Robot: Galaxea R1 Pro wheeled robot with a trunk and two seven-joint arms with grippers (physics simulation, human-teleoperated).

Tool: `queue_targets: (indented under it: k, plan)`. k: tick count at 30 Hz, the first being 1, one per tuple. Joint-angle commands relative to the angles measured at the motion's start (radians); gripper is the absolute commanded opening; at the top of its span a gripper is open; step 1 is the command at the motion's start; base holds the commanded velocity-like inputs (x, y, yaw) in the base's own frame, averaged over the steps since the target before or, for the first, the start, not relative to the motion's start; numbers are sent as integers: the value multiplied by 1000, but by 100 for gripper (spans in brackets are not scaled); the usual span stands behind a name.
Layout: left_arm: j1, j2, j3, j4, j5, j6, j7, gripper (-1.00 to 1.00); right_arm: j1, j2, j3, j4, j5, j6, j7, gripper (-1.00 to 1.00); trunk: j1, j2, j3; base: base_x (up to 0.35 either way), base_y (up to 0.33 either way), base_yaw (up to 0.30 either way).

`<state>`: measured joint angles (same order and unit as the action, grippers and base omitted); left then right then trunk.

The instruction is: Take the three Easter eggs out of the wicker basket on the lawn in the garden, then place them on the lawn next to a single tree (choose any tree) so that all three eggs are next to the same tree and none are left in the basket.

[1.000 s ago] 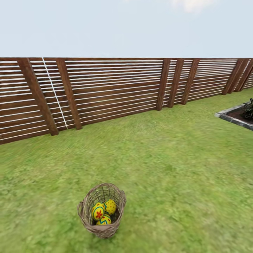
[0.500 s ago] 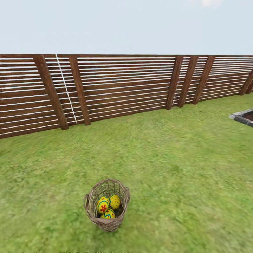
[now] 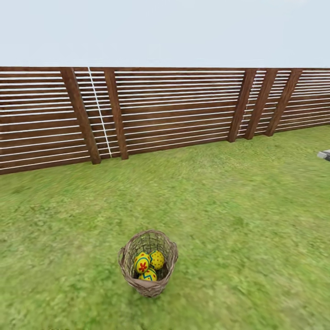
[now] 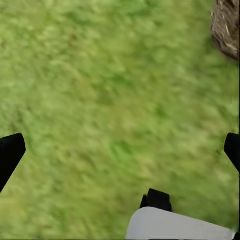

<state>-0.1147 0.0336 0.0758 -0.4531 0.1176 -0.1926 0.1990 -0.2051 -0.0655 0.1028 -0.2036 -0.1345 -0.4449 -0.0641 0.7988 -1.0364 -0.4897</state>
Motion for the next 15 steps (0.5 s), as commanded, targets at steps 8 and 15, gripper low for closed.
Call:
queue_targets:
  k: [8,15]
  plan:
    - [0,11,0,-407,124,320,-170,100,-1,-1,9,3,-10,-3,-3,100,0,-1,-2,0,0,12]
    - [0,11,1,-846,129,688,-312,100,0,-3,6,3,-11,-2,-3,100,0,-1,-2,0,0,0]
